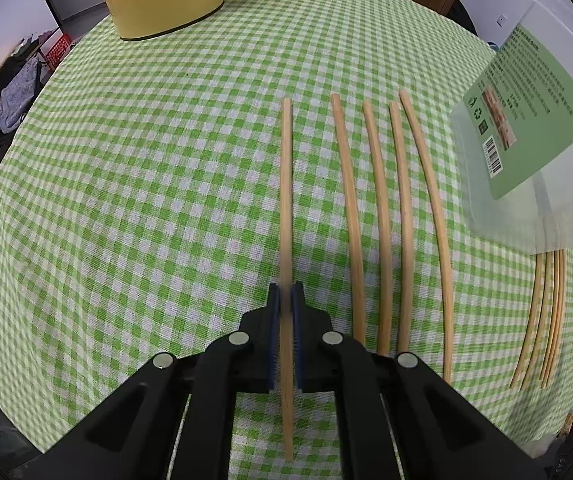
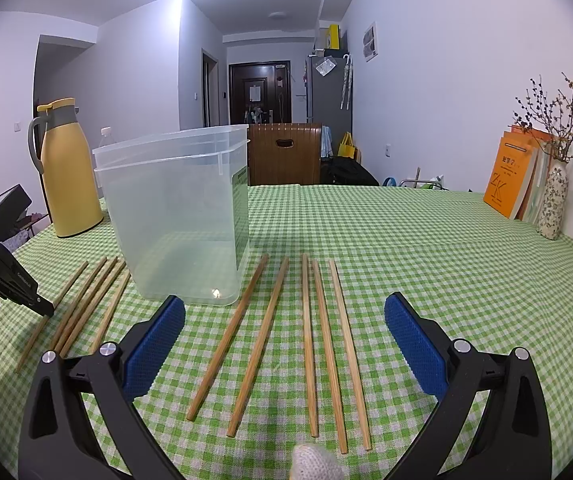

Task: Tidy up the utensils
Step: 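Lift the chopstick upright off the table with the left gripper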

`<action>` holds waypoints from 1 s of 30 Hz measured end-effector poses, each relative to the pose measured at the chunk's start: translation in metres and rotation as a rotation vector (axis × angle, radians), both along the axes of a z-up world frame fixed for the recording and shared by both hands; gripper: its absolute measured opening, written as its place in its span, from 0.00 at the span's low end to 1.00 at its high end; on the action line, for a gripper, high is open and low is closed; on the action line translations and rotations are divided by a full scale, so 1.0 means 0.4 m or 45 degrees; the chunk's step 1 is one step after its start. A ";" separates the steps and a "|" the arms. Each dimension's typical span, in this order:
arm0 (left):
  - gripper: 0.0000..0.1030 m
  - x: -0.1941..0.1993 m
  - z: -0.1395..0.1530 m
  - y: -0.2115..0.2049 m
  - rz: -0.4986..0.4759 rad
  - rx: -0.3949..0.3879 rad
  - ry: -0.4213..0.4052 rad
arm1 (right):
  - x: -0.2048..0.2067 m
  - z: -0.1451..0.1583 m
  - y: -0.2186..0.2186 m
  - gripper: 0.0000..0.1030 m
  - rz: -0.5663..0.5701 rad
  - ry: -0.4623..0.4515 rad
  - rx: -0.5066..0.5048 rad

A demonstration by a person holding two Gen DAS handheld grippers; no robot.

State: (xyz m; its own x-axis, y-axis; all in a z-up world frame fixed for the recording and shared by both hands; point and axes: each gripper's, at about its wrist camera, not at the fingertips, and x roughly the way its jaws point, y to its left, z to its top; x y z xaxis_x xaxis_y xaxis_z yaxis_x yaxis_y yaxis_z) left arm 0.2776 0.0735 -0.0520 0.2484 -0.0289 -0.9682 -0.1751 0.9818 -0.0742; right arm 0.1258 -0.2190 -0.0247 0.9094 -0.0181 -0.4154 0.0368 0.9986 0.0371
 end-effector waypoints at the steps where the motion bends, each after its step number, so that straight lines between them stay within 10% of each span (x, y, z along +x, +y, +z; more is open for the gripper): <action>1: 0.03 0.000 0.000 0.000 0.000 0.001 -0.002 | -0.001 0.000 0.001 0.94 -0.001 -0.002 0.002; 7: 0.03 -0.017 0.038 0.017 -0.012 0.032 -0.140 | -0.002 0.000 -0.002 0.94 0.001 -0.007 0.008; 20: 0.03 -0.158 0.218 -0.040 -0.011 0.190 -0.905 | -0.001 0.000 -0.001 0.94 -0.006 -0.003 0.019; 30: 0.03 -0.215 0.228 -0.045 -0.004 0.048 -1.178 | 0.002 -0.004 -0.007 0.94 -0.015 0.013 0.027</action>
State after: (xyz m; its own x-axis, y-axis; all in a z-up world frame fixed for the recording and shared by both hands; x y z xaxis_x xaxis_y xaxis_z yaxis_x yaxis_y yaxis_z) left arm 0.1917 0.0557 0.0393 0.9230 -0.0035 -0.3849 -0.0594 0.9867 -0.1514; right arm 0.1268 -0.2216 -0.0262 0.9051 -0.0199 -0.4248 0.0492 0.9971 0.0581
